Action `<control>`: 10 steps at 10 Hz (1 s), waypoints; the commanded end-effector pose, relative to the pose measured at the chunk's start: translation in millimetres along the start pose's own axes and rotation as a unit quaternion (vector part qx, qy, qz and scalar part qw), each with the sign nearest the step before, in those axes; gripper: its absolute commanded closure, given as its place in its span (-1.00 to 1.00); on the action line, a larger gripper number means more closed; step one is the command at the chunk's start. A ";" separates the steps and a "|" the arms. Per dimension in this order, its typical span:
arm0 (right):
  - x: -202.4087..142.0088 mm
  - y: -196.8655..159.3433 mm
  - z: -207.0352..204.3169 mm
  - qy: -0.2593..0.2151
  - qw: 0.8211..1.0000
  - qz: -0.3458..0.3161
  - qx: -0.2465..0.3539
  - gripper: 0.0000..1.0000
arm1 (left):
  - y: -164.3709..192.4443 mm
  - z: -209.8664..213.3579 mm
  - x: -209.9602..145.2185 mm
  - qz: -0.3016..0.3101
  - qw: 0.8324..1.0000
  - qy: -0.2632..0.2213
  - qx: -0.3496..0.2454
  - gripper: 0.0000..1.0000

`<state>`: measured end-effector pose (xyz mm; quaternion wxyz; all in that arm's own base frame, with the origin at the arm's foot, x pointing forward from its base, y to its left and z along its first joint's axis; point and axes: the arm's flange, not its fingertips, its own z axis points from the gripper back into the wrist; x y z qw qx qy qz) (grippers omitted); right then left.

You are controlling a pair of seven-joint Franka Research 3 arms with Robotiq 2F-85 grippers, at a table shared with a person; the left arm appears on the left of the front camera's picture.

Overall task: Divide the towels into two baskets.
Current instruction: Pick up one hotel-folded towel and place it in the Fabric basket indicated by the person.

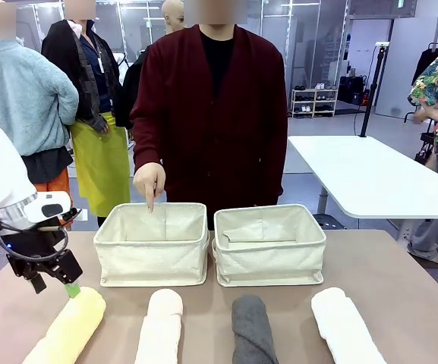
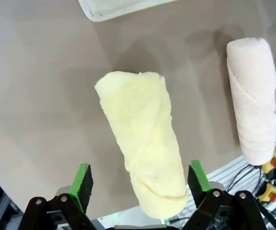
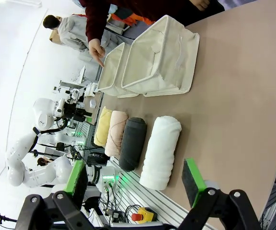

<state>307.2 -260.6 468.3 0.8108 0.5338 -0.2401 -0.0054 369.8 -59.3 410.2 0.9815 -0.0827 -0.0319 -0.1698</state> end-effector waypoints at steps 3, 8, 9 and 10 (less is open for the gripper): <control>-2.6 1.6 2.0 0.002 1.000 0.007 0.003 -1.00 | -15.0 -65.9 -82.6 0.013 0.999 -0.002 0.031 -1.00; -2.6 1.6 2.0 0.002 1.000 0.007 0.003 -1.00 | -21.8 -104.1 -111.7 0.047 0.998 0.038 0.024 -1.00; -2.6 1.6 2.0 0.002 1.000 0.007 0.003 -1.00 | -22.7 -110.3 -116.4 0.048 0.997 0.052 0.027 -1.00; -2.6 1.6 2.0 0.002 1.000 0.007 0.003 -1.00 | -22.5 -114.2 -118.5 0.050 0.997 0.051 0.036 -1.00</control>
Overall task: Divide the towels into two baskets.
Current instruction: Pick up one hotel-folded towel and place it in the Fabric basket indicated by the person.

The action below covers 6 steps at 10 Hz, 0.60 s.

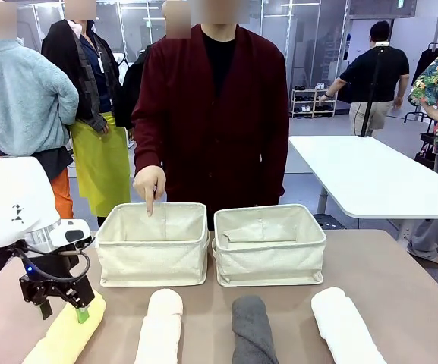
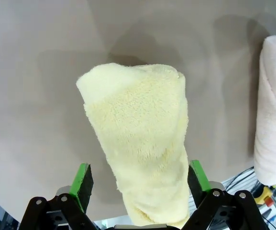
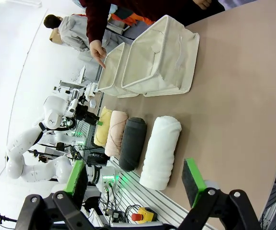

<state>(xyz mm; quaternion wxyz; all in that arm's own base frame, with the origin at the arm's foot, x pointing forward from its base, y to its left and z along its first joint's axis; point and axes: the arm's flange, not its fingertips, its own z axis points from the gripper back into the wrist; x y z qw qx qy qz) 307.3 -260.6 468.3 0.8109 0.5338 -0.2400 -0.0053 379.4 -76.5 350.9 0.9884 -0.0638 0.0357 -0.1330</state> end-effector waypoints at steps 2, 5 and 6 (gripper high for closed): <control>-2.6 1.6 2.1 0.002 1.000 0.007 0.003 -1.00 | -7.5 -85.8 -127.7 0.011 0.999 0.001 0.038 -1.00; -2.6 1.6 2.1 0.002 1.000 0.007 0.003 -1.00 | -10.5 -96.4 -135.6 -0.011 0.999 0.019 0.034 -0.92; -2.6 1.6 2.1 0.002 1.000 0.007 0.003 -1.00 | -11.6 -95.9 -136.6 -0.020 0.999 0.022 0.031 -0.69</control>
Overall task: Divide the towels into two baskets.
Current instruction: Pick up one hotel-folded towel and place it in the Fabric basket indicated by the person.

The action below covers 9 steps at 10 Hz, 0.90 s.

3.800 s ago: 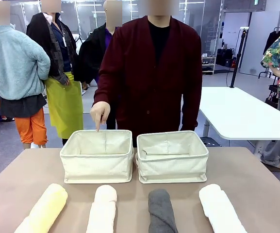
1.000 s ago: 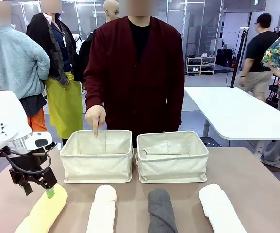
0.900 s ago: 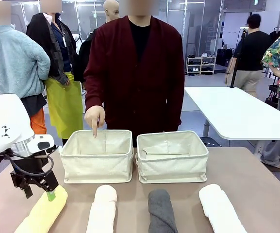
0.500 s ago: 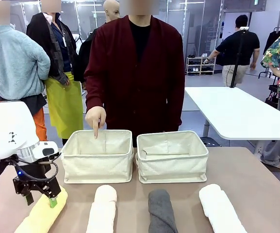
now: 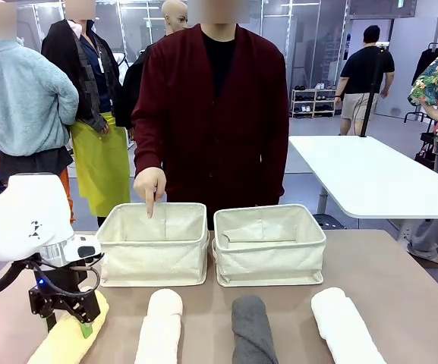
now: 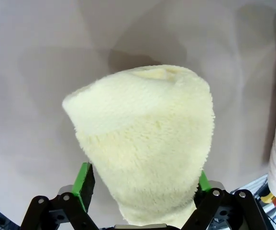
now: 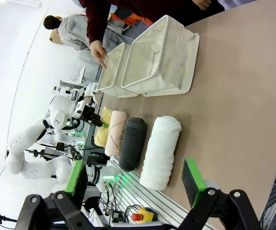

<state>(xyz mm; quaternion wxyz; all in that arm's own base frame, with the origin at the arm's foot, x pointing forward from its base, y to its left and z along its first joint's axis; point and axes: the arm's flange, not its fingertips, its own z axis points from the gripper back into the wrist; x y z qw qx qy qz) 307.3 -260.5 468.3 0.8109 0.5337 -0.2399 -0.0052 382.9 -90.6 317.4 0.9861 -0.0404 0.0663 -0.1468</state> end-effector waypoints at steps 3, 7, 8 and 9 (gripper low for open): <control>-2.6 1.6 2.2 0.002 1.000 0.007 0.003 -1.00 | -13.0 -69.6 -141.5 -0.015 1.000 -0.016 0.012 -0.15; -2.6 1.6 2.2 0.002 1.000 0.007 0.003 -1.00 | -17.1 -52.1 -142.5 -0.018 0.999 -0.043 0.021 0.56; -2.6 1.6 2.2 0.002 1.000 0.007 0.003 -1.00 | -20.7 -37.4 -145.2 -0.027 0.998 -0.048 0.030 0.63; -2.6 1.6 2.2 0.002 1.000 0.007 0.003 -1.00 | -26.2 -16.0 -149.1 -0.046 0.996 -0.066 0.025 0.63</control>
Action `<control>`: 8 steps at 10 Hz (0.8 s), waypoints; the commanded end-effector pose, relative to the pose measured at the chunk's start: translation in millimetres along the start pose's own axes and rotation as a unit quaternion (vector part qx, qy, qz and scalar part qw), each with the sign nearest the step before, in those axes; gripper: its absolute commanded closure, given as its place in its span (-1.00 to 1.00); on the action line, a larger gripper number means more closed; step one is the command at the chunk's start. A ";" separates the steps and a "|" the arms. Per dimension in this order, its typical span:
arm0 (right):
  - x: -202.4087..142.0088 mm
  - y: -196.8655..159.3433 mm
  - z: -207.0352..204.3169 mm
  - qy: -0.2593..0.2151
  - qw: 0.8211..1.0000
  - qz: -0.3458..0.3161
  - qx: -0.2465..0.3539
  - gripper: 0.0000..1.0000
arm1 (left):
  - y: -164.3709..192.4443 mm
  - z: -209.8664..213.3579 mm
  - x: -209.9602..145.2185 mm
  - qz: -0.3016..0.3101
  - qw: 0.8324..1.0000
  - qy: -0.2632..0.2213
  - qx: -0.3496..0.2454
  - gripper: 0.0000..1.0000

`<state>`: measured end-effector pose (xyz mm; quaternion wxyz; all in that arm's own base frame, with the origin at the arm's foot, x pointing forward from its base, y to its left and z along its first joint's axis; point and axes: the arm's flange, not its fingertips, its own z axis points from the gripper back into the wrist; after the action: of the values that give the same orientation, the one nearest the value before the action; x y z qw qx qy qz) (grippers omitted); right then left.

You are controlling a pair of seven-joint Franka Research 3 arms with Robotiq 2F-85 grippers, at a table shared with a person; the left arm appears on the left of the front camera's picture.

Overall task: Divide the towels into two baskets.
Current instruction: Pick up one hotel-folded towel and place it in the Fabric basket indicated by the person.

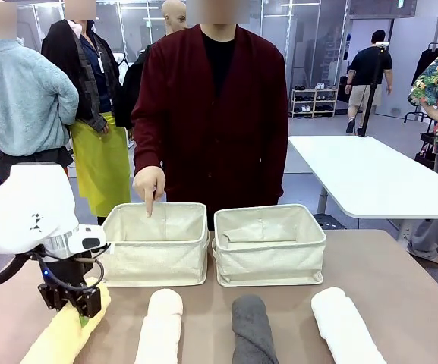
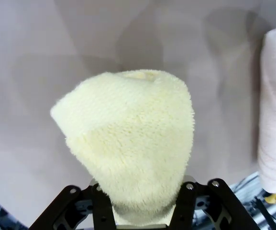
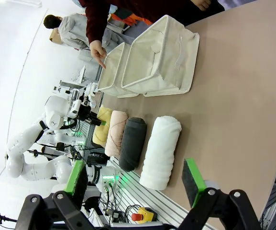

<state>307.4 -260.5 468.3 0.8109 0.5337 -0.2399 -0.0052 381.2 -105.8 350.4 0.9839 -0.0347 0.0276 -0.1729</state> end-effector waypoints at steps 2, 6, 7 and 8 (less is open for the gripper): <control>-2.6 1.6 2.2 0.001 1.000 0.007 0.003 -1.00 | -25.9 6.5 -153.3 -0.077 0.995 -0.062 0.005 0.63; -2.6 1.6 2.2 0.001 1.000 0.007 0.003 -1.00 | -39.4 61.5 -141.0 -0.308 0.950 -0.048 0.031 0.63; -2.6 1.6 2.2 0.001 1.000 0.007 0.003 -1.00 | -46.2 70.8 -138.1 -0.394 0.917 -0.017 0.059 0.63; -2.6 1.6 2.2 0.001 1.000 0.007 0.003 -1.00 | -51.3 73.7 -135.7 -0.445 0.891 0.020 0.086 0.63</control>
<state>307.4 -260.5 468.3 0.8109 0.5337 -0.2398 -0.0053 284.4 -124.5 478.9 0.8433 0.0026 0.0083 -0.5374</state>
